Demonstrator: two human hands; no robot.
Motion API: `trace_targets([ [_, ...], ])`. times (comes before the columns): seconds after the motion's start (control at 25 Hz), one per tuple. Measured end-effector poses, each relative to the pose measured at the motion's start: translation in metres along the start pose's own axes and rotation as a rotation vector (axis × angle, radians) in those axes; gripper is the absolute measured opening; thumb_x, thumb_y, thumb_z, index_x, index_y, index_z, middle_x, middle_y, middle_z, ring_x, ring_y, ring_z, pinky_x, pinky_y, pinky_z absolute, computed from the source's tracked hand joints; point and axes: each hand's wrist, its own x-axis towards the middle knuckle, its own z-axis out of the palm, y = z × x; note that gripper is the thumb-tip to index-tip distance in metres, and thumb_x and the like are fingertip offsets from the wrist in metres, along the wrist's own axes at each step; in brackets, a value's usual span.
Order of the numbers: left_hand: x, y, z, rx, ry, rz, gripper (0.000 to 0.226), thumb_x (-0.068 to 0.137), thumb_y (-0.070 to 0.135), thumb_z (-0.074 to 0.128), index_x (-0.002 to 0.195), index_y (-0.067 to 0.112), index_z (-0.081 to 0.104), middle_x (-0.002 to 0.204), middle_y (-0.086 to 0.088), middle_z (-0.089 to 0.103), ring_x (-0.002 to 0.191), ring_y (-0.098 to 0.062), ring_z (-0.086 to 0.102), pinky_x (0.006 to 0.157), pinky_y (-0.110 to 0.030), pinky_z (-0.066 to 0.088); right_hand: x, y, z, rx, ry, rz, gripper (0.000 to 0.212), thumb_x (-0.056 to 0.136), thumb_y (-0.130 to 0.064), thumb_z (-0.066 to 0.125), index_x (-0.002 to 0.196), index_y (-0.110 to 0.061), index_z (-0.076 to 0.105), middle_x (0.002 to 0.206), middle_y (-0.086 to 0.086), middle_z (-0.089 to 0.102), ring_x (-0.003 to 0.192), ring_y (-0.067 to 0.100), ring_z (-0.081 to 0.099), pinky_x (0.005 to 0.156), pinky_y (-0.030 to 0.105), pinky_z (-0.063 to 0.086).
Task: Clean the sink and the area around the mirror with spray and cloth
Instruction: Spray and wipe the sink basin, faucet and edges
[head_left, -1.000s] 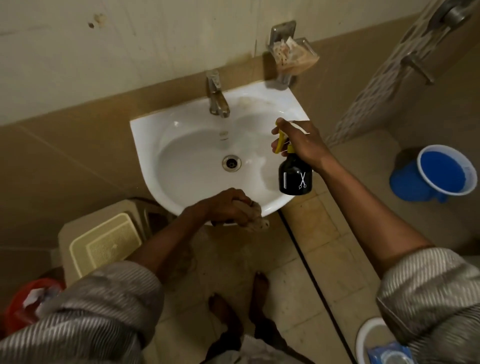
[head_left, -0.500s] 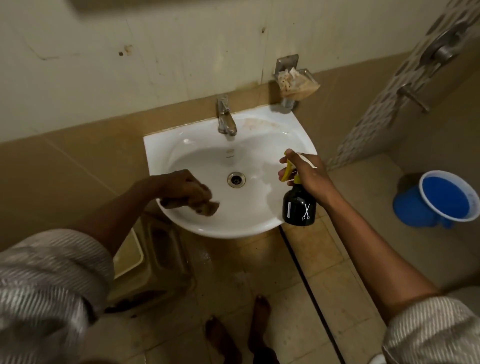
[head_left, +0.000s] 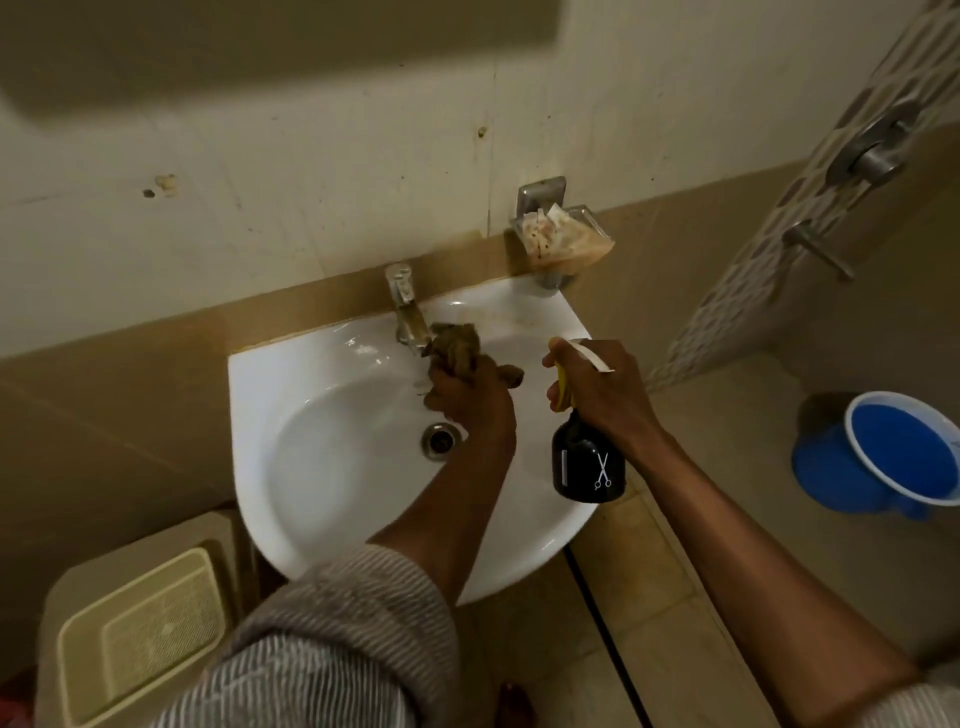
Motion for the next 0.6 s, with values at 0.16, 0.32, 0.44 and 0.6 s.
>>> trace_targets([
  [0.16,0.010,-0.018,0.022,-0.091,0.148,0.161,0.053,0.089,0.012,0.065,0.139,0.009,0.045,0.131,-0.022,0.037,0.110,-0.037,0.057,0.080,-0.044,0.060,0.021,0.013,-0.004,-0.015,-0.033,0.042,0.039,0.103,-0.038,0.057,0.087,-0.008,0.077,0.062,0.009,0.075,0.060,0.022,0.075,0.060,0.027,0.056],
  [0.32,0.027,-0.006,0.058,-0.045,0.154,0.305,0.052,0.093,0.013,0.063,0.141,0.007,0.045,0.136,-0.023,0.038,0.107,-0.007,0.058,0.073,-0.022,0.059,0.032,0.025,-0.013,0.012,0.043,0.085,0.038,0.103,-0.038,0.058,0.088,-0.008,0.076,0.066,0.011,0.077,0.065,0.023,0.076,0.066,0.032,0.058],
  [0.44,0.050,0.014,0.084,0.225,0.322,0.179,0.062,0.096,0.026,0.058,0.151,0.017,0.030,0.154,-0.019,0.025,0.136,-0.035,0.037,0.107,-0.052,0.040,0.032,0.034,-0.023,0.031,0.026,0.072,0.040,0.104,-0.041,0.057,0.088,-0.010,0.077,0.068,0.009,0.078,0.070,0.024,0.076,0.070,0.039,0.059],
  [0.6,0.072,0.016,0.094,0.668,0.325,0.111,0.071,0.096,0.028,0.055,0.155,0.020,0.017,0.161,-0.023,0.011,0.146,-0.044,0.020,0.112,-0.056,0.028,0.031,0.042,-0.034,0.085,0.025,0.108,0.034,0.104,-0.040,0.059,0.090,-0.016,0.079,0.068,0.005,0.078,0.073,0.026,0.076,0.073,0.047,0.060],
])
